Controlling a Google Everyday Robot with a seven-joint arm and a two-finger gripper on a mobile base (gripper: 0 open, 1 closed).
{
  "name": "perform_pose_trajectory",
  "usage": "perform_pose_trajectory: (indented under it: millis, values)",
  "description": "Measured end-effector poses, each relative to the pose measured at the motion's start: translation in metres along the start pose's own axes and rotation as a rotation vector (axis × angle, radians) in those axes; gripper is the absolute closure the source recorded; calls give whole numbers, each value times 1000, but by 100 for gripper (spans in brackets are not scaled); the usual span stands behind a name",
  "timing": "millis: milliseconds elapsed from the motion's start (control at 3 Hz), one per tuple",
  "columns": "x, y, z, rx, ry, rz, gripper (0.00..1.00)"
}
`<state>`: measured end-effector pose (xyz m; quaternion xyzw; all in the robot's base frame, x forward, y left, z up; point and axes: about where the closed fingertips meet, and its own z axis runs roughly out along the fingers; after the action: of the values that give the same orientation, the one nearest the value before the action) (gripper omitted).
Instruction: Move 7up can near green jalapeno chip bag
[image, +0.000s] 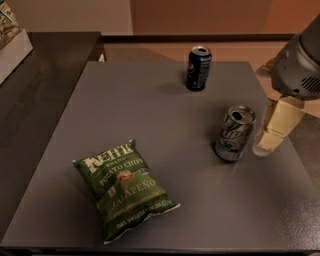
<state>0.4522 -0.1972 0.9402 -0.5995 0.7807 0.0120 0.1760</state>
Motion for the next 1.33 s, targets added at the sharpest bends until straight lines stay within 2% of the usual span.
perform_pose_trajectory:
  millis: [333, 667, 1000, 1333]
  values:
    - [-1, 4, 21, -51, -29, -5, 0]
    - [0, 9, 37, -75, -55, -9, 0]
    - [-2, 13, 48, -92, -80, -6, 18]
    - [-5, 15, 50, -108, -108, 3, 41]
